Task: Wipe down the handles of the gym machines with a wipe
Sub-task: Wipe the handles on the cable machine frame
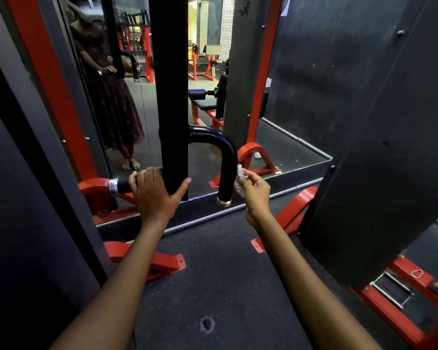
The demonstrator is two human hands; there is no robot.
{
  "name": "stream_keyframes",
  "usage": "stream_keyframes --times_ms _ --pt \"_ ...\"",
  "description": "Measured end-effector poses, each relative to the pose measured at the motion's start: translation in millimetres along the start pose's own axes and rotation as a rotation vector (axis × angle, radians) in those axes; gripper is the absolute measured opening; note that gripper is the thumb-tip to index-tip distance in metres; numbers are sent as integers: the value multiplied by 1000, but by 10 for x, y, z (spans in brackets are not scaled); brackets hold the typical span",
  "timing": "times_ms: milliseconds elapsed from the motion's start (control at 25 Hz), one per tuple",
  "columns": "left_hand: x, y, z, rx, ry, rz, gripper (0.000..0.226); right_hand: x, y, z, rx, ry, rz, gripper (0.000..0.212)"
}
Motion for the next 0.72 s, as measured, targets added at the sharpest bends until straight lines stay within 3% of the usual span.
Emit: stream_keyframes --times_ms 120,240,360,480,640,720 --pt "-8 10 -2 -2 -4 10 66 -96 7 -58 -34 123 -27 21" --pt "-17 18 -8 -5 -11 8 65 -359 54 -153 -21 36 -54 26" --pt "-24 33 -5 -30 -16 9 62 -108 -30 -87 8 23 80 29" --pt "-13 28 -10 -38 -18 9 62 386 -245 -53 33 251 12 24" --pt "2 14 -8 -35 -10 7 62 807 -523 -162 19 717 -395 27" --pt "14 20 -12 -53 -20 9 60 859 -695 -222 120 956 -587 30"
Point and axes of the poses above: each hand's wrist, its own z-axis towards the middle knuckle, its own y-axis out of the back of the hand, x = y × z, the point moved 4 cm from there along z, towards the middle knuckle, and after that the axes turned 7 degrees about -y, right-handed, at the moved point
